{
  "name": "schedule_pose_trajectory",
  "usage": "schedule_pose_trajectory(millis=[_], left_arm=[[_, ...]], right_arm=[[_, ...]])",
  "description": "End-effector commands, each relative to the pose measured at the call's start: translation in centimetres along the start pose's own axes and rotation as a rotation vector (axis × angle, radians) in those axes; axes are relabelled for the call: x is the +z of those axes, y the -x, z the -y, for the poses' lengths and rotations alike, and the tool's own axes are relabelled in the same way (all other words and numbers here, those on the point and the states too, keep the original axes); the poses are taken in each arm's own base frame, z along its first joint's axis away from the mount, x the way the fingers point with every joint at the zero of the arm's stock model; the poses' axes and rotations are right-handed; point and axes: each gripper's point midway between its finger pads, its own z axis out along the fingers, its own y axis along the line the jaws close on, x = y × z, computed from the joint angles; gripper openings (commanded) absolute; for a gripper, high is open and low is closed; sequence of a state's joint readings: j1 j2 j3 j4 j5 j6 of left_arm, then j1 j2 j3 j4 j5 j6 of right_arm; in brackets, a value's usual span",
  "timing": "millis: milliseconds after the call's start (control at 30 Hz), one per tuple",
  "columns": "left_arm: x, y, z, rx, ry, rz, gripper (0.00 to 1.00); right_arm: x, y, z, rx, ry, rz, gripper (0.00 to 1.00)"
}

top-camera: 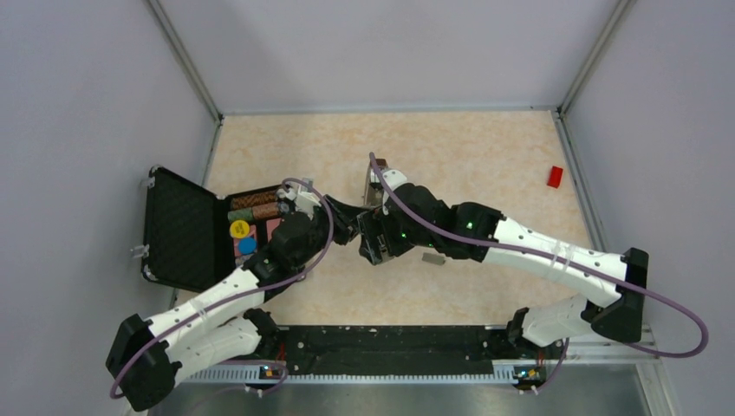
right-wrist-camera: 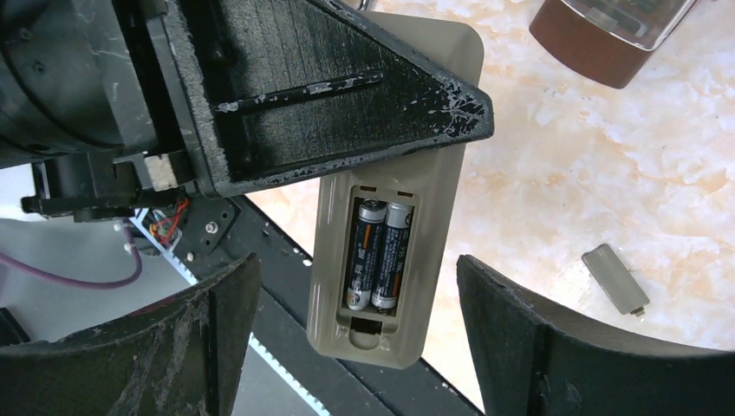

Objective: Load the batteries into the remote control

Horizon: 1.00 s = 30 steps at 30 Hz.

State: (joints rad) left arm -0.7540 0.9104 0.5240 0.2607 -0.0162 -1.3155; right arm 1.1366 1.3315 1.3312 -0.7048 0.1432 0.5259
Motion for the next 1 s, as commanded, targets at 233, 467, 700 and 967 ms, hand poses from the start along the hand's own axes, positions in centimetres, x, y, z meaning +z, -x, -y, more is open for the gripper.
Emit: schedule_pose_trajectory(millis=[233, 467, 700, 967], left_arm=[[-1.2, 1.1, 4.4, -0.043, -0.117, 0.021, 0.0], [-1.5, 0.6, 4.3, -0.044, -0.109, -0.008, 0.0], [-2.1, 0.6, 4.1, -0.005, -0.09, -0.009, 0.23], [-3.1, -0.6, 4.2, 0.069, -0.104, -0.085, 0.48]], right_arm=[[0.6, 0.4, 0.0, -0.024, -0.023, 0.034, 0.64], [0.9, 0.0, -0.3, -0.062, -0.001, 0.015, 0.38], [0.6, 0.0, -0.2, -0.131, 0.014, 0.017, 0.33], [-0.5, 0.0, -0.9, -0.254, 0.105, 0.017, 0.31]])
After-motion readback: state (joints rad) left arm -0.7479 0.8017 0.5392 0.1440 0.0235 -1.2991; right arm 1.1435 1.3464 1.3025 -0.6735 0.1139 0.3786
